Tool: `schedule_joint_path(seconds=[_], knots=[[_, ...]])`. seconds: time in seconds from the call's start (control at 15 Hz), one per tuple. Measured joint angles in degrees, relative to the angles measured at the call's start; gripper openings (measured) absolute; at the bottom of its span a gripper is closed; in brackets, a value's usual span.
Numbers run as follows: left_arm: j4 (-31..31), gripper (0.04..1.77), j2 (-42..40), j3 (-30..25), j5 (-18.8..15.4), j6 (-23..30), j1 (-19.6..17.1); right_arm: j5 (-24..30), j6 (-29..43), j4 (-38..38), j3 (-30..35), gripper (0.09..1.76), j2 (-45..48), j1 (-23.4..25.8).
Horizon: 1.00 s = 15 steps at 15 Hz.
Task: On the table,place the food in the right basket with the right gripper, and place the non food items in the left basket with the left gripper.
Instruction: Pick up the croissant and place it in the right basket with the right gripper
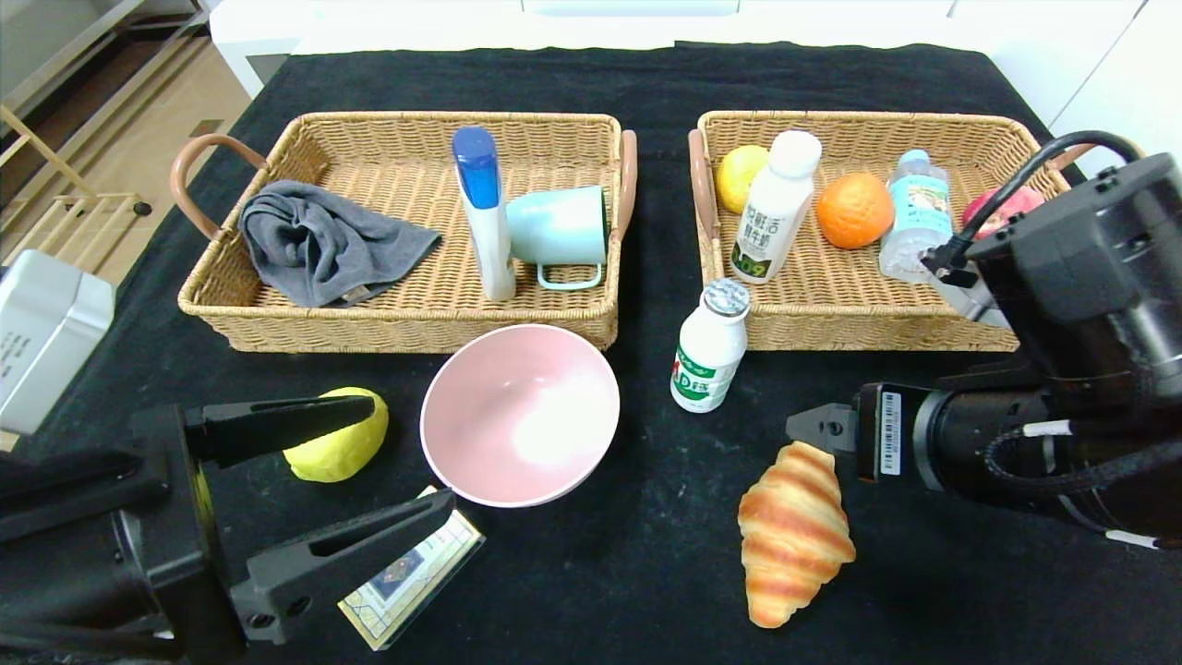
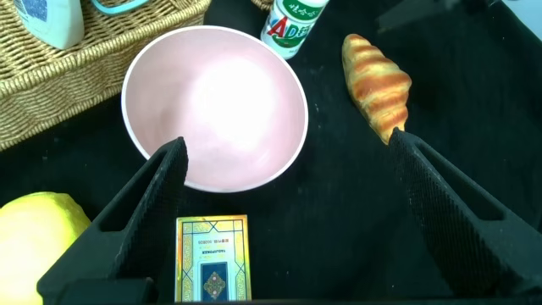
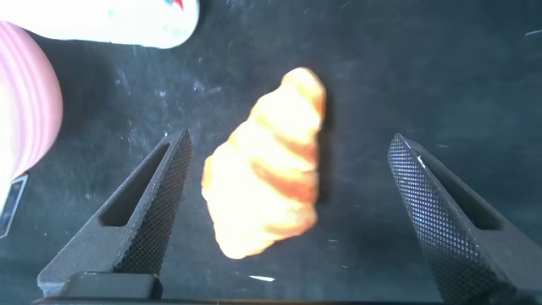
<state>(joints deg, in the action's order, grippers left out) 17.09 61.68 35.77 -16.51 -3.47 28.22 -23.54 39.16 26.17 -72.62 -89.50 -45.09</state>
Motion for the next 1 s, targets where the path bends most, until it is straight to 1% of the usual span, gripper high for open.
schedule_joint_path(seconds=[0.13,0.27,0.47,0.6,1.0], knots=[[0.0,1.72,0.0,0.0,0.0,0.0,0.0,0.1,0.0,0.1,-0.4,1.70,-1.8,-0.2],[0.0,1.72,0.0,0.0,0.0,0.0,0.0,0.1,-0.3,1.7,-1.0,1.70,-2.9,-1.5],[0.0,1.72,0.0,0.0,0.0,0.0,0.0,0.0,0.5,5.8,-3.8,1.70,-4.4,-3.5],[0.0,1.72,0.0,0.0,0.0,0.0,0.0,0.0,2.9,9.9,-6.4,1.70,-5.8,-3.9],[-0.1,1.72,-0.1,-0.1,0.0,-0.1,0.1,-0.1,4.5,10.7,-8.1,1.70,-9.4,-3.9]])
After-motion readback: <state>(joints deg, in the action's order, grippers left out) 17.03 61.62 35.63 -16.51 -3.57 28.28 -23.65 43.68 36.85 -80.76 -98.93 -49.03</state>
